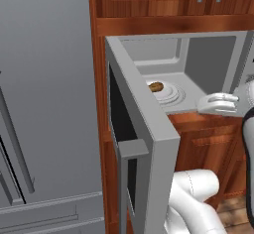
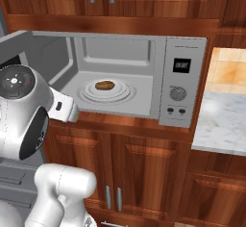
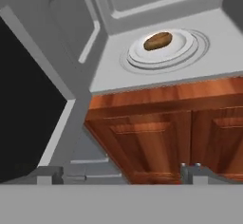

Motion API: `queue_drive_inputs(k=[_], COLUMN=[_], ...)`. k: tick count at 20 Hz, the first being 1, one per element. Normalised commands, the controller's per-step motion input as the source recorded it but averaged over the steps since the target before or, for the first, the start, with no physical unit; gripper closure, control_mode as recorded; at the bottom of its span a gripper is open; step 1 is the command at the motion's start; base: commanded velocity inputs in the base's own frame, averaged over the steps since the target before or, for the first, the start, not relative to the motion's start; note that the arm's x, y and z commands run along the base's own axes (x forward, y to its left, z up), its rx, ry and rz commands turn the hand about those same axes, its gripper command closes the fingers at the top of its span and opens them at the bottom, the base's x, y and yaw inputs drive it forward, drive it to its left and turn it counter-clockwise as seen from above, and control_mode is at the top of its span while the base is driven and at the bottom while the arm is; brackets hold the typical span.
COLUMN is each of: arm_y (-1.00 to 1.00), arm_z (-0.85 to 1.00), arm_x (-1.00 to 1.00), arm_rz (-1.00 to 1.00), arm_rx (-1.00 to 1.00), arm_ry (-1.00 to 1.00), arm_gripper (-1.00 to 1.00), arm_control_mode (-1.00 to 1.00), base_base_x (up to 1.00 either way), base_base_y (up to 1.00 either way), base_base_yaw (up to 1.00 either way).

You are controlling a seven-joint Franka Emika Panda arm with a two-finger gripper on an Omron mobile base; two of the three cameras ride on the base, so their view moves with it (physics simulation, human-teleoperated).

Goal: Retrieve the reheated potato from the microwave, then place the potato, cheese, and condiment on the cutting board.

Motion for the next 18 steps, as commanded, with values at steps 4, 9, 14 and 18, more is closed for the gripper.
queue_drive_inputs(k=[4, 9, 14, 18], arm_y=[-0.16, 0.02, 0.01, 0.0], arm_z=[0.04, -0.03, -0.18, 0.0], arm_x=[0.8, 0.64, 0.49, 0.68], arm_rz=[0.0, -0.03, -0.01, -0.12], arm_rx=[-0.08, -0.12, -0.19, -0.08], arm_ry=[0.0, -0.01, -0.13, 0.06], arm_gripper=[-1.0, -1.0, -1.0, -1.0], arm_control_mode=[-1.0, -1.0, -1.0, -1.0], base_base_x=[0.0, 0.0, 0.0, 0.0], base_base_y=[0.0, 0.0, 0.0, 0.0], base_base_yaw=[0.0, 0.0, 0.0, 0.0])
